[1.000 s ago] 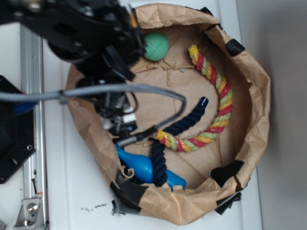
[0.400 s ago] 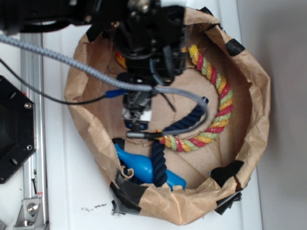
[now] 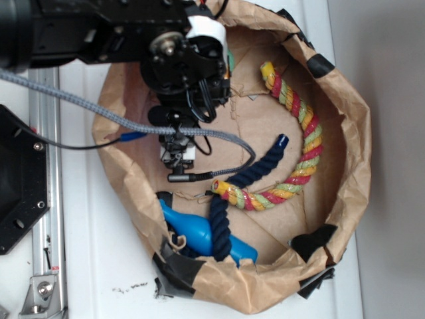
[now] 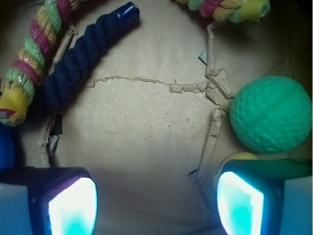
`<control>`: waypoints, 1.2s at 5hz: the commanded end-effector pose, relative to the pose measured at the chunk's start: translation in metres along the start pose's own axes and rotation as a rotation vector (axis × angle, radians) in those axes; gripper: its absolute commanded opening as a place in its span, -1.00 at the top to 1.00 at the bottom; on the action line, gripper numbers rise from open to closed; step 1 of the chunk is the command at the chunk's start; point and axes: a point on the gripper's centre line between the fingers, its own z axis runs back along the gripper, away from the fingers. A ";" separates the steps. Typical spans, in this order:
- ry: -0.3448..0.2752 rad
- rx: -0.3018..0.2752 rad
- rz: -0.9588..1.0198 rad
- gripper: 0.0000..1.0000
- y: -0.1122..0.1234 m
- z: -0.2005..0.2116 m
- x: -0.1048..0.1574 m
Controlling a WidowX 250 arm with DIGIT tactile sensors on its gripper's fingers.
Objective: Grab the yellow duck.
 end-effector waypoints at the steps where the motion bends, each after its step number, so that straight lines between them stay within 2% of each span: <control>1: -0.046 0.014 -0.009 -1.00 -0.005 0.010 0.006; 2: -0.046 0.014 -0.009 -1.00 -0.005 0.010 0.006; 3: -0.081 0.099 0.052 -1.00 0.013 0.002 -0.002; 5: -0.115 0.111 0.007 -1.00 0.013 -0.005 0.003; 6: -0.088 0.124 0.009 -1.00 0.018 -0.014 0.004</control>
